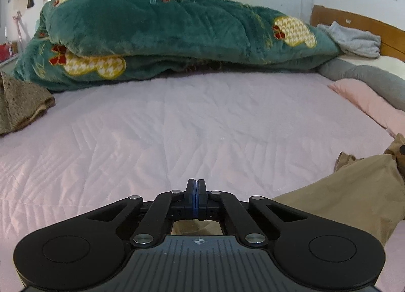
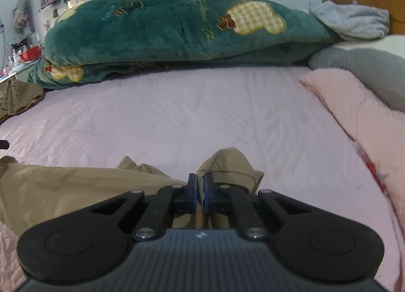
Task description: Fold clothes
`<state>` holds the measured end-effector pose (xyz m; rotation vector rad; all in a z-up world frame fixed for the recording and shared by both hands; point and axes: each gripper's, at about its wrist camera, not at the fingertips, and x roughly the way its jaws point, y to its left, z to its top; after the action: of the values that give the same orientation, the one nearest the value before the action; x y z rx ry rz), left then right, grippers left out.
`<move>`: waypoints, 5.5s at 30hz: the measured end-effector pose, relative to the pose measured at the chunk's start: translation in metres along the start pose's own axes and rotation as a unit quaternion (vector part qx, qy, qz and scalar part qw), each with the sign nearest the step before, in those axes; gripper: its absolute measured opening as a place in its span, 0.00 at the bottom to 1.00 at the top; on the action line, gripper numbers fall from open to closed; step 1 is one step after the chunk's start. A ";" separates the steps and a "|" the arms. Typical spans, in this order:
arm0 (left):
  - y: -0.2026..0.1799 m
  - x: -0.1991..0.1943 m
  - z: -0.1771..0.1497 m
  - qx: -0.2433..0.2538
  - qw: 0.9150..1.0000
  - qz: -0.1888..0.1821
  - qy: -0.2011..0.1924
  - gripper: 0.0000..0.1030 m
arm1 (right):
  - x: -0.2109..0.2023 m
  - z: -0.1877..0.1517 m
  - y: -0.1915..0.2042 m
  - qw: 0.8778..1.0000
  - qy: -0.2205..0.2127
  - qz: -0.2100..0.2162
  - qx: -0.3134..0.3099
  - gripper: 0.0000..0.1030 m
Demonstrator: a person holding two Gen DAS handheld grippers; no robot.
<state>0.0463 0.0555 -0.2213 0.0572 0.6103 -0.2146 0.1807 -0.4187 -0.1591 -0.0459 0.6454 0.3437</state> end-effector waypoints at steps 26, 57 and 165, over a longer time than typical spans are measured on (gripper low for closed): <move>-0.012 -0.110 -0.055 0.010 1.000 -0.020 0.010 0.04 | -0.118 -0.021 0.021 0.998 0.021 -0.059 0.014 0.64; 0.014 0.038 -0.014 -0.007 0.994 -0.012 0.110 0.08 | 0.033 -0.014 0.010 0.997 0.072 -0.005 -0.020 0.04; 0.005 -0.143 0.023 -0.101 0.920 -0.001 0.378 0.37 | -0.087 0.073 0.124 0.978 0.130 0.019 0.164 0.64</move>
<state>-0.0538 0.0835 -0.1199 -0.0670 1.4042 -0.1247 0.1181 -0.3171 -0.0405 0.2413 0.9572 0.2671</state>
